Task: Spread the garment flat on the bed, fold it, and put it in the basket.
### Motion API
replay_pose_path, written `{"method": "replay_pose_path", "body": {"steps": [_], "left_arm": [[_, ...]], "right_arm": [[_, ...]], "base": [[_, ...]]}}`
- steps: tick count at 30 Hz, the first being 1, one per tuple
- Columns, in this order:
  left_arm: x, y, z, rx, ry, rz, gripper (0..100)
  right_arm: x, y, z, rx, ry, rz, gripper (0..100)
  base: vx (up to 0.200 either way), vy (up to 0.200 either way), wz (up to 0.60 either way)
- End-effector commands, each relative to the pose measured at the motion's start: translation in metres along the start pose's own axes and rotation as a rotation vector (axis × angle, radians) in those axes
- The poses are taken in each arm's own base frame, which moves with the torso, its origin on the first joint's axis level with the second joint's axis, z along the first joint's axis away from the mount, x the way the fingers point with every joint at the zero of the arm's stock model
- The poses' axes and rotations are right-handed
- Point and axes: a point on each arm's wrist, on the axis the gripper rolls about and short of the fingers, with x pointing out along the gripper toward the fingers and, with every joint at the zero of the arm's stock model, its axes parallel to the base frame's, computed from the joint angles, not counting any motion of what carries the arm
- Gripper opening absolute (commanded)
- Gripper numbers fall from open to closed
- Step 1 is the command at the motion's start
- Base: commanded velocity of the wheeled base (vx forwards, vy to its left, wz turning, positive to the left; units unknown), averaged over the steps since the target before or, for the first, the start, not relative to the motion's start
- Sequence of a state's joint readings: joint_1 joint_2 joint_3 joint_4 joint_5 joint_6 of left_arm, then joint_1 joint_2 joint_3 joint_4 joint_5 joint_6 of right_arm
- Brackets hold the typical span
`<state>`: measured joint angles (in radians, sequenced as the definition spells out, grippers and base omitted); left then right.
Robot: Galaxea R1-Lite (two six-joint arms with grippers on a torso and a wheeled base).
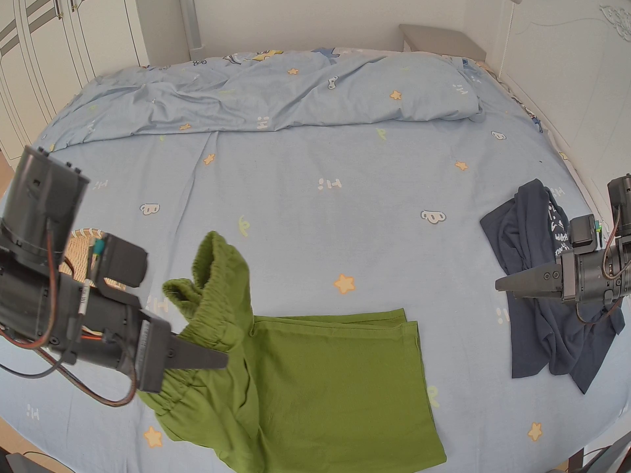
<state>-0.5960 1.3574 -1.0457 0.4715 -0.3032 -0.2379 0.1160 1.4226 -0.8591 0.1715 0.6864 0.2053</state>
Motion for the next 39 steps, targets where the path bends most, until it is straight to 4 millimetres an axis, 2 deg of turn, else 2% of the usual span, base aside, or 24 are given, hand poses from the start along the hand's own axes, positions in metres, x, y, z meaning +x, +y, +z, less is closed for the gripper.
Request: {"method": "replay_pose_path", "body": {"steps": [1,9,14,18,24,25,28,33,39], "left_arm": [[0.037,-0.024,0.011,0.025,0.078,-0.046,0],[0.044,-0.04,0.005,0.053,0.108,-0.095,0],[0.065,-0.054,0.005,0.046,0.137,-0.123,0],[0.082,-0.057,0.007,0.036,0.131,-0.12,0],[0.094,-0.066,0.002,0.059,0.156,-0.121,0],[0.095,-0.068,0.001,0.063,0.162,-0.125,100],[0.102,-0.076,-0.002,0.079,0.165,-0.144,100],[0.115,-0.089,-0.003,0.024,0.071,-0.188,100],[0.116,-0.09,0.004,-0.093,-0.048,-0.263,100]], "right_arm": [[0.003,-0.002,-0.001,0.004,0.008,-0.017,100],[0.004,-0.002,-0.001,0.005,0.012,-0.017,100],[0.005,-0.002,-0.002,0.004,0.016,-0.016,100],[0.005,-0.002,-0.002,0.003,0.015,-0.016,100],[0.005,-0.002,-0.001,0.003,0.013,-0.015,100],[0.005,-0.002,-0.001,0.003,0.013,-0.015,100],[0.005,-0.002,-0.001,0.001,0.013,-0.015,100],[0.005,-0.002,-0.002,0.001,0.013,-0.015,100],[0.005,-0.001,-0.001,0.002,0.011,-0.015,100]], "base": [[0.0,0.0,0.0],[0.0,0.0,0.0],[0.0,0.0,0.0],[0.0,0.0,0.0],[0.0,0.0,0.0],[0.0,0.0,0.0],[0.0,0.0,0.0],[0.0,0.0,0.0],[0.0,0.0,0.0]]}}
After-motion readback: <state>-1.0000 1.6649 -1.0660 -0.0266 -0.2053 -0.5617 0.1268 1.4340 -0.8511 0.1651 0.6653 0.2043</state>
